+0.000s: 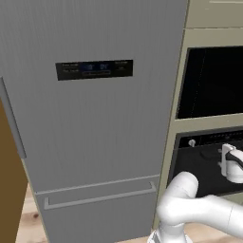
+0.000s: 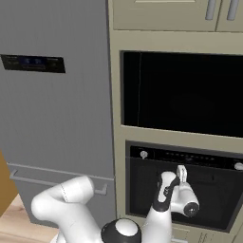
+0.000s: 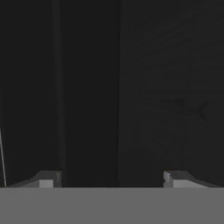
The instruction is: Take the fish from the oven and place it on the plate on the counter.
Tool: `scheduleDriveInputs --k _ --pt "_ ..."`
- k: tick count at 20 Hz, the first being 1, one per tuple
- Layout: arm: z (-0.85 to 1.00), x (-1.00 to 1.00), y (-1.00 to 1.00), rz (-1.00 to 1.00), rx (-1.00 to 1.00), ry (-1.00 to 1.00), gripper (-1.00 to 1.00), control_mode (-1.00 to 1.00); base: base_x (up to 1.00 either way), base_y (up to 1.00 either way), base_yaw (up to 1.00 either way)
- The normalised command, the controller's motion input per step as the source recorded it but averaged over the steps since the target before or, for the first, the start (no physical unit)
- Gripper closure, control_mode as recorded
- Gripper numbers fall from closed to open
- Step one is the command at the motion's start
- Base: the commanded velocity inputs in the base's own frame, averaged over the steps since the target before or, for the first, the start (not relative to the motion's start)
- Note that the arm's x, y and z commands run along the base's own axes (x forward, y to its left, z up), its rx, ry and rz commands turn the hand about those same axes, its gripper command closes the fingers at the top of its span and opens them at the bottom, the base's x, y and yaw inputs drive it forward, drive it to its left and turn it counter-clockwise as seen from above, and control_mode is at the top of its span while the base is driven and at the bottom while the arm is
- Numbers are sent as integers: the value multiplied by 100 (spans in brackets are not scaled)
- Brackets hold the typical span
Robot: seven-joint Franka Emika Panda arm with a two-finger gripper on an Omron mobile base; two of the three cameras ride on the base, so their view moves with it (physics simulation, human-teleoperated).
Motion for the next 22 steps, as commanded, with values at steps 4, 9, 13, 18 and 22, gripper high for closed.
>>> scheduleDriveInputs --k 4,9,13,18,22 --pt "0 0 0 0 0 0 100 -100 0 0 0" --pt "-37 -18 -16 0 0 1 100 -100 0 0 0" --pt "-70 -47 -31 0 -1 10 100 -100 0 0 0" --pt "-72 -55 -33 0 -3 16 100 -100 0 0 0" --pt "-72 -57 -33 0 -5 19 100 -100 0 0 0"
